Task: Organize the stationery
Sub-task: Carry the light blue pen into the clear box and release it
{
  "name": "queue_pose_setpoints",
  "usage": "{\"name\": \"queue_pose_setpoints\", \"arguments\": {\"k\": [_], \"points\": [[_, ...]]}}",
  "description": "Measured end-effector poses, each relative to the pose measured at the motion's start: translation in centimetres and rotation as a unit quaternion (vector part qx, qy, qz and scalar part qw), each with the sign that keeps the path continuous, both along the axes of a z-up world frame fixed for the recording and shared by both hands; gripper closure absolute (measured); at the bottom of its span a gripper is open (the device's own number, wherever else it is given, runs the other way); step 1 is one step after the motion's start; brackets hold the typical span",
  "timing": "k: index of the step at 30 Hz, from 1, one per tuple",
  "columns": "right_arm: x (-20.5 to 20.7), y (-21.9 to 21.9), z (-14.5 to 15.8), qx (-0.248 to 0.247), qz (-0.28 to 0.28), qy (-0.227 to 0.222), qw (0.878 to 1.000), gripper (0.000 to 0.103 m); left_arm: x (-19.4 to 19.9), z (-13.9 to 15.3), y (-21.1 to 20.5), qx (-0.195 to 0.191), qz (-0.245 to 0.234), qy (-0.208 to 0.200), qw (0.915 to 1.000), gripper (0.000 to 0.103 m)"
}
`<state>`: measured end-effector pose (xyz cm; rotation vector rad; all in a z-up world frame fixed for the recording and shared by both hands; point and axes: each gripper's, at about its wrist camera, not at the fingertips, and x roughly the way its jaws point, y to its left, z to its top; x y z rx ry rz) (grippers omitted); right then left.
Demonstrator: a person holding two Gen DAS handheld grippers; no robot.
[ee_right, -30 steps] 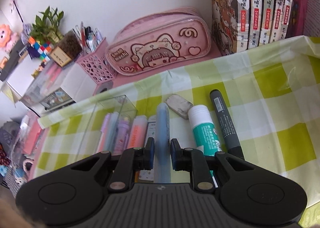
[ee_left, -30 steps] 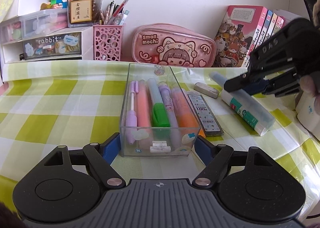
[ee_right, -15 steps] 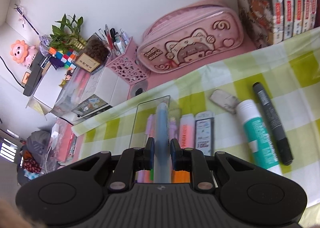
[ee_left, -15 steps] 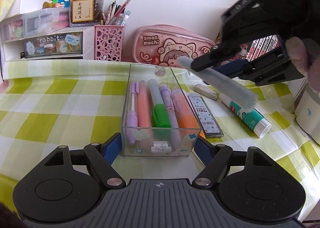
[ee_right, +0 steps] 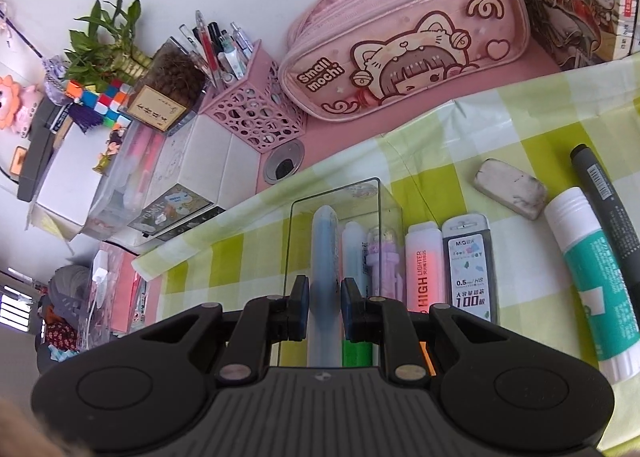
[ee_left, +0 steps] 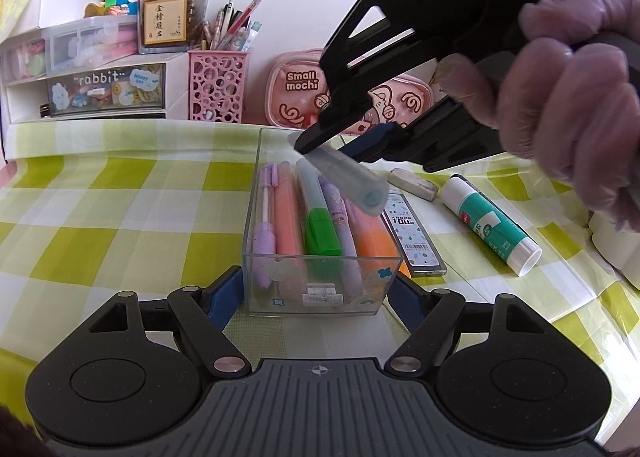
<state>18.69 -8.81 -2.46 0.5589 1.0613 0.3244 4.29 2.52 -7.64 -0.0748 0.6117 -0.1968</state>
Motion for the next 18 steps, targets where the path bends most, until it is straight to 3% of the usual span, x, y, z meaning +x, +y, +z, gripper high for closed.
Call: {"name": "queue_pose_setpoints", "arguments": {"k": [10, 18], "points": [[0.4, 1.6, -1.3, 0.006, 0.026, 0.022, 0.999, 0.062, 0.0, 0.0, -0.1, 0.000, 0.000, 0.000, 1.0000, 0.027], [-0.5, 1.0, -0.6, 0.007, 0.031, 0.010, 0.999, 0.061, 0.0, 0.0, -0.1, 0.000, 0.000, 0.000, 1.0000, 0.027]]}}
